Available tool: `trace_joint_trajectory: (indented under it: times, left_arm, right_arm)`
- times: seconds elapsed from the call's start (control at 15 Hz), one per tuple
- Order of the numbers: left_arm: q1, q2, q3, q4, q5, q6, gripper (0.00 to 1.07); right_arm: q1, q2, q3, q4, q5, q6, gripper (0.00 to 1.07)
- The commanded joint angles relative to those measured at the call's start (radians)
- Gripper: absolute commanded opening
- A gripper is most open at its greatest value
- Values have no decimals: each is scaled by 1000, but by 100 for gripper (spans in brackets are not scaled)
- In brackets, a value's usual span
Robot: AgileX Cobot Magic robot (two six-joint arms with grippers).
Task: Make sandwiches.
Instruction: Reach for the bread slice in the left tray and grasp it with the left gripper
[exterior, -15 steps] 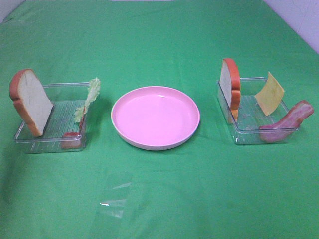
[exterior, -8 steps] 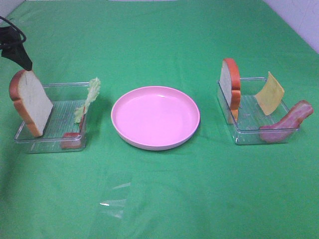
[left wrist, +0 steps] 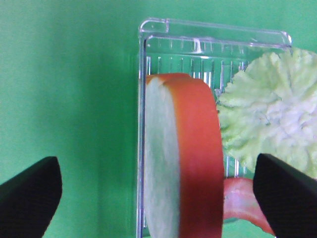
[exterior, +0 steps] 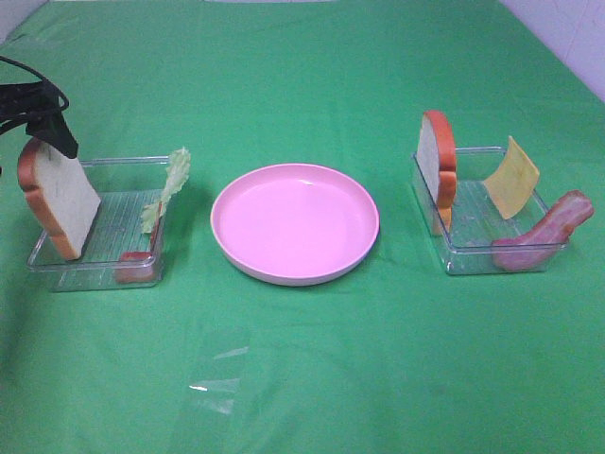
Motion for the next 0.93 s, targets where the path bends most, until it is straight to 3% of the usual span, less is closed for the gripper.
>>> trace_joint_trajectory:
  times: [0.07,0.13,0.6,0.93]
  left_arm:
    - [-5,4,-3,-22,-19,6,64]
    - [-5,4,-3,-37,-23,7,52]
    - [-5,4,-3,-96,-44,5,11]
    - [-5,4,-17,-96,-29,5,8]
  right_arm:
    - [-6,-26,2,1,-12,4,85]
    - [-6,-26,2,1,-12,4,85]
    - [-6,-26,2,1,-12,4,85]
    - [-6,-26,2,1,-12,4,85]
